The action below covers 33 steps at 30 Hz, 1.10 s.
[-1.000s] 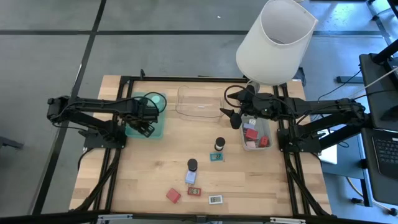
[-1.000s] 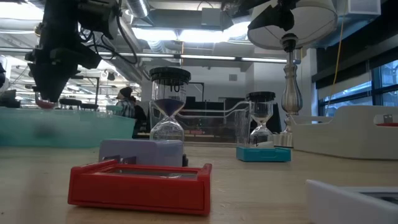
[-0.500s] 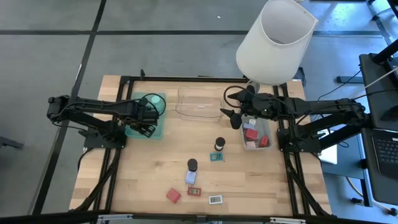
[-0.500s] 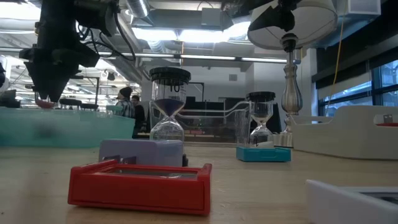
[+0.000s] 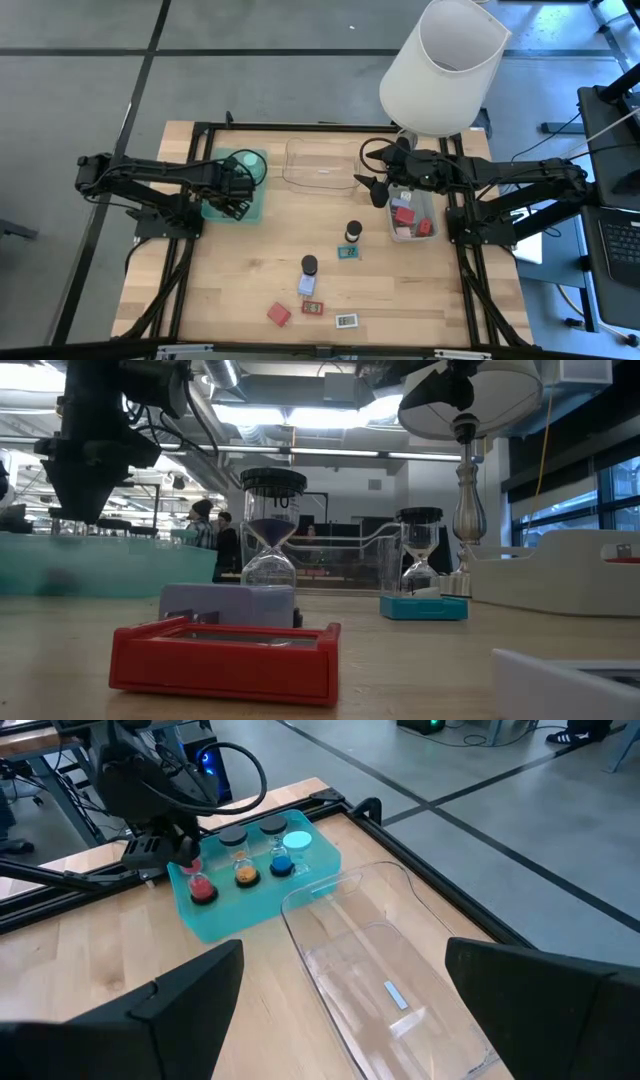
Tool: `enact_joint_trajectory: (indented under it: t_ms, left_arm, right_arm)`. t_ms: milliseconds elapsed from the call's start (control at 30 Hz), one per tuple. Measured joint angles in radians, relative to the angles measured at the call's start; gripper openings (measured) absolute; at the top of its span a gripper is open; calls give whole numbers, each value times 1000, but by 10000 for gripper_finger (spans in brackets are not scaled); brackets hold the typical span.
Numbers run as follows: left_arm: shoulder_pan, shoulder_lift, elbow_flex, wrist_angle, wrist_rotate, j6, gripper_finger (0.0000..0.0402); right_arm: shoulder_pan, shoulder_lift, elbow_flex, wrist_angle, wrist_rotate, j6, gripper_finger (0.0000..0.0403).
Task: Pick & Place Office items
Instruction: Put the black and red hourglass into the green bin, then put the black and blue hourglass into the green bin
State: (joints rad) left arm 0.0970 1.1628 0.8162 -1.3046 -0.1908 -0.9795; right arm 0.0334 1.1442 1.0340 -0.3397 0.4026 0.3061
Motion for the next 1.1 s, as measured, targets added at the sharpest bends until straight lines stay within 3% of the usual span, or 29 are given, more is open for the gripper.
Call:
enact_joint_trajectory:
  t_ms: [333, 533, 667, 900, 1100]
  left_arm:
    - [23, -3, 163, -46, 6, 100, 251]
    - [-23, -11, 265, -32, -45, 104, 250]
    - [-100, -13, 269, 66, -100, 158, 249]
    - [-271, -8, 269, 337, -238, 381, 250]
    - [-402, 21, 269, 566, -230, 523, 251]
  right_arm:
    - [0, 0, 0, 0, -4, 22, 350]
    - [9, 0, 0, -1, -107, 26, 350]
    - [50, 8, 0, -5, -133, -3, 350]
    - [136, 81, -1, -7, -186, -57, 350]
    - [195, 173, -1, -10, -183, -56, 350]
